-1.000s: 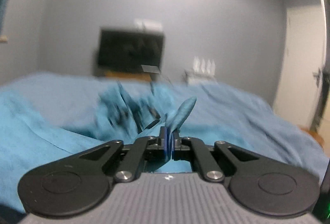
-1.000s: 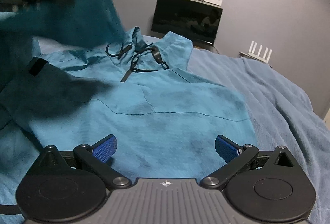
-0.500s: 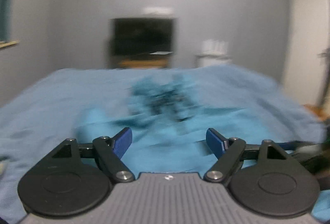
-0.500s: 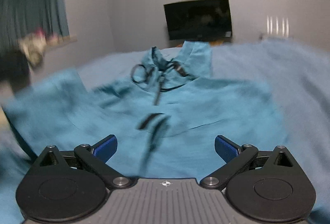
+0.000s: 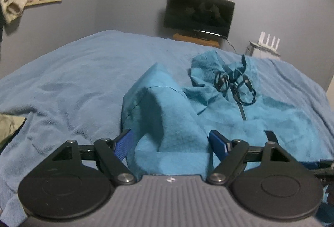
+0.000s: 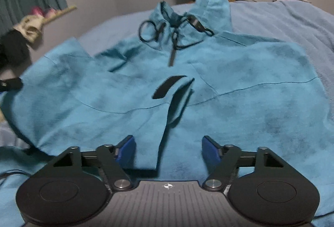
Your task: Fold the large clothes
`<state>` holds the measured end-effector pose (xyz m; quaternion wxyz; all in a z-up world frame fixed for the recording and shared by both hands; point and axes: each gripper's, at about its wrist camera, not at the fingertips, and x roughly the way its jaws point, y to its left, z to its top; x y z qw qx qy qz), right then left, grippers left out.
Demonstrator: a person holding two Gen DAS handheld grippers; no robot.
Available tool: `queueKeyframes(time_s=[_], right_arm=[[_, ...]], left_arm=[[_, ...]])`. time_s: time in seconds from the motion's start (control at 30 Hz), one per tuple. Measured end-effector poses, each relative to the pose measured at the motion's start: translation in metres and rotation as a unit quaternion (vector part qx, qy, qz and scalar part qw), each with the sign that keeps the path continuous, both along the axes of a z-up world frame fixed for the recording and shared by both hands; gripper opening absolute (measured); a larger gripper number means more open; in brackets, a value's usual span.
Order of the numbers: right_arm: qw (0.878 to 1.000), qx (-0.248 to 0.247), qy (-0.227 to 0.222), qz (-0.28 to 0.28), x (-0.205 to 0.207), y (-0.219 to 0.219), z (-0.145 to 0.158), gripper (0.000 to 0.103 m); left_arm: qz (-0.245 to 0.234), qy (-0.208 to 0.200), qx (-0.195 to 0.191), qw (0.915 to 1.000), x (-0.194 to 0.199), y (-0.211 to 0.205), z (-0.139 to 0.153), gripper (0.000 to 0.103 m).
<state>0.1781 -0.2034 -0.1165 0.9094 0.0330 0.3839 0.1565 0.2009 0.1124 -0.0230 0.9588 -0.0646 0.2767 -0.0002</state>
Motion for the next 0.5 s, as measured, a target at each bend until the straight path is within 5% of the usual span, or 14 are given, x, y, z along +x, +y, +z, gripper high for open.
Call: queueKeyframes(time_s=[0.5], right_arm=[[0.999,-0.034,-0.001,-0.034,0.011,0.009,-0.002,0.065]], left_arm=[[-0.014,-0.013,0.038,0.9991,-0.018,-0.012,0.020,0.078]])
